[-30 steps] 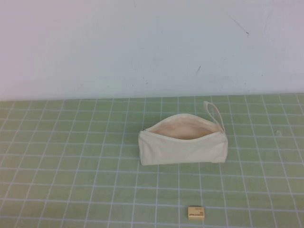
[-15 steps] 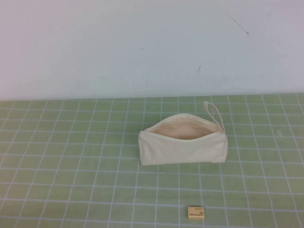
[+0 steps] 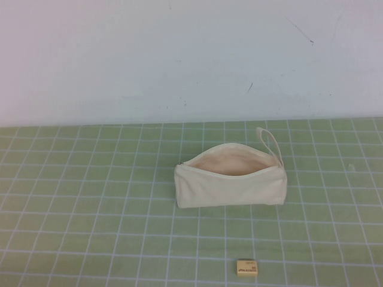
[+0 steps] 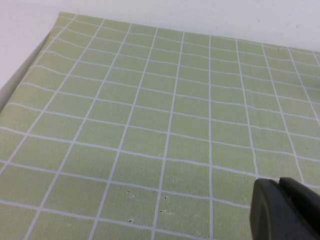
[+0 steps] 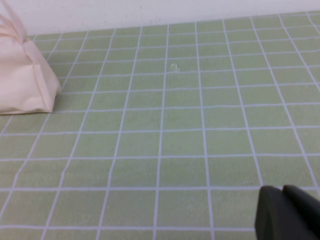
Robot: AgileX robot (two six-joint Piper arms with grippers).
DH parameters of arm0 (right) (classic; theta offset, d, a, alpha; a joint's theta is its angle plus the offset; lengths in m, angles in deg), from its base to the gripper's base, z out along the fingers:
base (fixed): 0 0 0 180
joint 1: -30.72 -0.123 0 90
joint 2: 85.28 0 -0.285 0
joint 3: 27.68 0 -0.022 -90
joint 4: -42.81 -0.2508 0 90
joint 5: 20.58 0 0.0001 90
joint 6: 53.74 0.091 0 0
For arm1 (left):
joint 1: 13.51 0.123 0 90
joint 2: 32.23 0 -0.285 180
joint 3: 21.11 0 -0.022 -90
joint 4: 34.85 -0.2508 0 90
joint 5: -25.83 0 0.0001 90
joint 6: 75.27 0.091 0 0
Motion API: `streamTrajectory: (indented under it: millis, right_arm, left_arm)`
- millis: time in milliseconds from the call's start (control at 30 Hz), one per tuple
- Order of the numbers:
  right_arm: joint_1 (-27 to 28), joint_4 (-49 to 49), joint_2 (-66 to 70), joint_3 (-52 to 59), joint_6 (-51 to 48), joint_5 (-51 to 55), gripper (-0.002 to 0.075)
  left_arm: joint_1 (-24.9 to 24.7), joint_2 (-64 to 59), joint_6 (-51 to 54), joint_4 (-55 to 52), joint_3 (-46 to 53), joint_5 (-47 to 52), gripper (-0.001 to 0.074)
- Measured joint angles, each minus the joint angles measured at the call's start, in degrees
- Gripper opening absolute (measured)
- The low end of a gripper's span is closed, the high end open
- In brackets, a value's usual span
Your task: Put eraser into pencil case
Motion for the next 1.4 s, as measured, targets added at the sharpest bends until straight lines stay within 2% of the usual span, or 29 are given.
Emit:
streamTrajectory:
  millis: [900,1000,1100,1167,1300,1400]
  right_arm:
    - [0.0,-0.7,0.0,0.0,0.6,0.0,-0.0001]
    - [0.0,-10.9,0.0,0.0,5.7,-0.3,-0.0001]
    - [0.0,-30.1,0.0,0.0,14.4,-0.3,-0.0001]
    - [0.0,-39.0,0.0,0.0,16.6,-0.6,-0.0001]
    - [0.0,-43.9,0.0,0.0,16.2,-1.3,-0.0001]
    - [0.0,-45.0,0.0,0.0,11.6,-2.2,-0.0001]
  left_arm:
    - [0.0,0.0,0.0,0.0,0.0,0.0,-0.0003]
    - [0.0,0.0,0.0,0.0,0.0,0.0,-0.0003]
    - [0.0,0.0,0.0,0.0,0.0,0.0,-0.0003]
    - [0.0,0.0,0.0,0.0,0.0,0.0,-0.0003]
    - [0.0,0.0,0.0,0.0,0.0,0.0,-0.0003]
    - [0.0,0.0,0.0,0.0,0.0,0.0,-0.0003]
